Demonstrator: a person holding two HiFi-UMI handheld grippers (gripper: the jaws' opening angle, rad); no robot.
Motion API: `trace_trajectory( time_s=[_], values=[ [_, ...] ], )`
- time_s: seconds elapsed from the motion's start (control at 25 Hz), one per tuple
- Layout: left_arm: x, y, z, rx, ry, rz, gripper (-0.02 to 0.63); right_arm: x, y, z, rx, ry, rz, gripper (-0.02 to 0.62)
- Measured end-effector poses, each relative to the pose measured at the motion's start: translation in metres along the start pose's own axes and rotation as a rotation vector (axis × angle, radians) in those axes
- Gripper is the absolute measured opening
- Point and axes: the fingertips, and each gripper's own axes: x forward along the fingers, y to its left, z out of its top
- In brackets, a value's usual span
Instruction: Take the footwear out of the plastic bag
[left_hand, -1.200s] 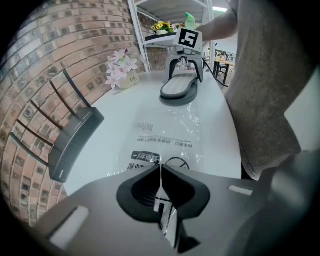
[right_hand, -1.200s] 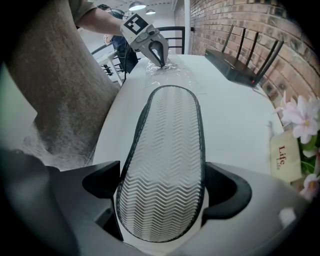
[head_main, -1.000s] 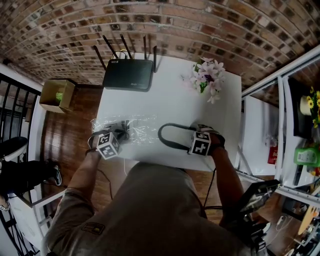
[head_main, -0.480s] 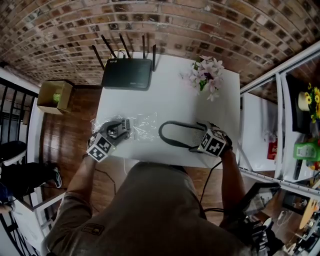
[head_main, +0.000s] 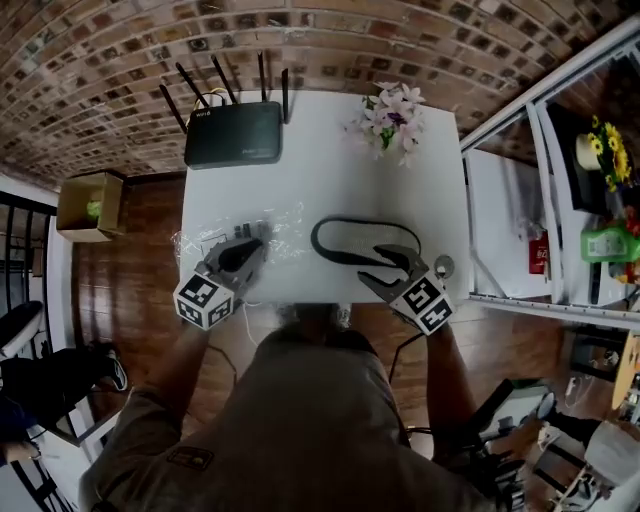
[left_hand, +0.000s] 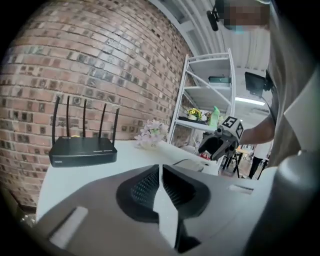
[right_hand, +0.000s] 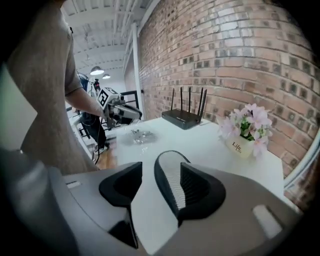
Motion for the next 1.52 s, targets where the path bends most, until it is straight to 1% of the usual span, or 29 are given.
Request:
trace_trajectory(
  time_s=[0.08, 0.16, 0.28, 0.32, 0.4, 0.48, 0.72, 0.92, 1.04, 1.2, 1.4, 1.52],
  values=[
    [0.002, -0.021, 0.001, -0.015, -0.014, -0.029, 0.005, -0.007, 0.015, 0.009, 0.031, -0.073, -0.022, 0.204],
    [0.001, -0.046, 0.000, -0.014, -0.021, -0.046, 0.003, -0.018, 0.027, 0.013, 0.081, -0.153, -0.040, 0.148],
    [-0.004, -0.083, -0.001, -0.025, -0.039, -0.045, 0.002, -0.041, 0.038, 0.013, 0.211, -0.303, -0.053, 0.056],
    [-0.007, -0.094, -0.001, -0.031, -0.048, -0.039, 0.002, -0.050, 0.042, 0.012, 0.267, -0.357, -0.048, 0.035],
    [-0.013, -0.119, -0.001, -0.039, -0.068, -0.021, 0.002, -0.071, 0.052, 0.010, 0.368, -0.456, -0.018, 0.018],
    [-0.021, -0.146, -0.003, -0.044, -0.092, 0.000, 0.002, -0.091, 0.067, 0.003, 0.411, -0.518, 0.010, 0.014],
    [-0.051, -0.234, -0.015, -0.069, -0.141, 0.055, 0.002, -0.150, 0.124, -0.022, 0.336, -0.579, 0.012, 0.014],
    [-0.077, -0.280, -0.022, -0.062, -0.155, 0.059, 0.002, -0.181, 0.166, -0.024, 0.269, -0.609, 0.012, 0.014],
    [-0.086, -0.295, -0.024, -0.058, -0.157, 0.055, 0.002, -0.189, 0.182, -0.024, 0.248, -0.611, 0.007, 0.014],
    [-0.093, -0.307, -0.020, -0.045, -0.163, 0.031, 0.002, -0.196, 0.196, -0.026, 0.249, -0.617, -0.019, 0.014],
    [-0.108, -0.309, -0.018, -0.043, -0.170, 0.003, 0.002, -0.193, 0.212, -0.025, 0.274, -0.611, -0.061, 0.014],
    [-0.119, -0.305, -0.017, -0.041, -0.180, -0.001, 0.002, -0.188, 0.224, -0.020, 0.265, -0.603, -0.080, 0.012]
  ],
)
